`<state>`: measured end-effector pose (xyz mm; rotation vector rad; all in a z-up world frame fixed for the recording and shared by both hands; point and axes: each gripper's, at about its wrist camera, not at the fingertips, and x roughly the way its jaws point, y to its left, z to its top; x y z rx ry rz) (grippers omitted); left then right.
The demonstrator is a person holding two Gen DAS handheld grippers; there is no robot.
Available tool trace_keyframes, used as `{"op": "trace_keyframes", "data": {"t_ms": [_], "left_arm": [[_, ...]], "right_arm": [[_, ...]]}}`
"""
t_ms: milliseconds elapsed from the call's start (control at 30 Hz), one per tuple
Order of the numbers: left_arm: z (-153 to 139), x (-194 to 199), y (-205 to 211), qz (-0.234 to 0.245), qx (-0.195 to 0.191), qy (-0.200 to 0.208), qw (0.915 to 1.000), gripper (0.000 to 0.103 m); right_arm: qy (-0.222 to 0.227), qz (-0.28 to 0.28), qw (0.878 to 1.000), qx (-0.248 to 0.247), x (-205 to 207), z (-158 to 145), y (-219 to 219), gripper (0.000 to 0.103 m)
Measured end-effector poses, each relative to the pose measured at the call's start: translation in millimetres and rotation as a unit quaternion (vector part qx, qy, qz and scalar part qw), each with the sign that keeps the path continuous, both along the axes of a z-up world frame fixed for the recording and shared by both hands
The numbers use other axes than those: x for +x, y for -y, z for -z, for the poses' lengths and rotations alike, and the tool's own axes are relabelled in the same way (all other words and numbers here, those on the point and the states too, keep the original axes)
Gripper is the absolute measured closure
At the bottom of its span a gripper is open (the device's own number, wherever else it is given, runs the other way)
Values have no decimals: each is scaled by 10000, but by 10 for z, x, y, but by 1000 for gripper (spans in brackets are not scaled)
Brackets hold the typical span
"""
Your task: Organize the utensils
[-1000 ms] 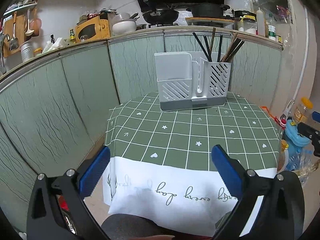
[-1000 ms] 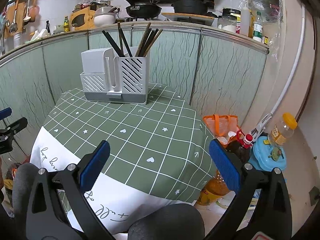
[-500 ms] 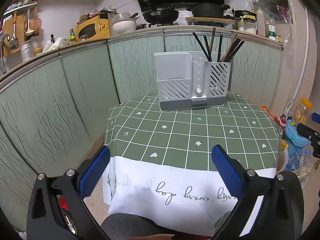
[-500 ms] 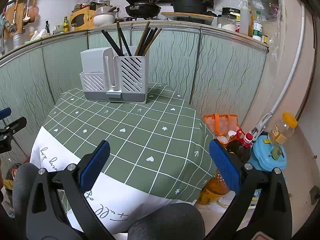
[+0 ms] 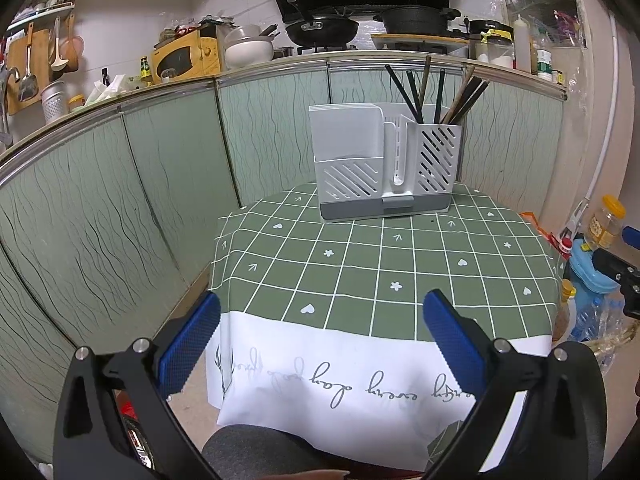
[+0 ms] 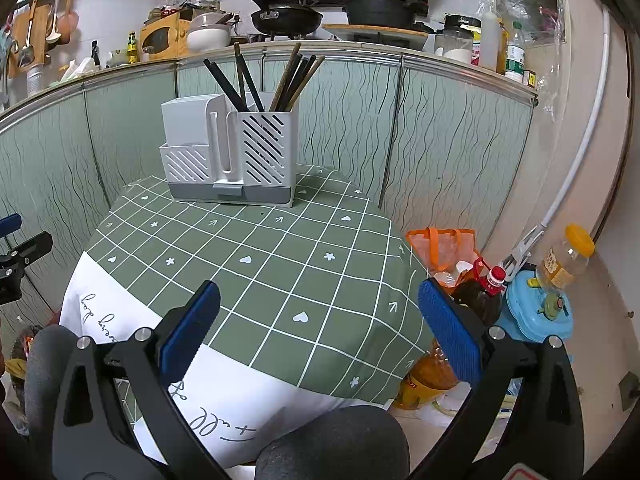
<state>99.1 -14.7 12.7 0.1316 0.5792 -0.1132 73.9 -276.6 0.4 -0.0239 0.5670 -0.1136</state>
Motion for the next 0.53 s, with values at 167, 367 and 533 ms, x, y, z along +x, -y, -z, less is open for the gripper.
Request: {"op": "trace_keyframes", "data": {"t_ms": [167,367,533], "left_arm": [[2,-7,-8,-11,-12,4,10000,4],[-3,-30,-19,-13,-18,49,10000,4],[-5,-28,-16,7,-21,25,10000,4]], "right_arm": [[-5,-21,10000,-8,-3,9,-18,8],[-12,-21,10000,-2,-9,17,-26,8],[-31,-27,10000,-4,-11,26,-36,8]]}}
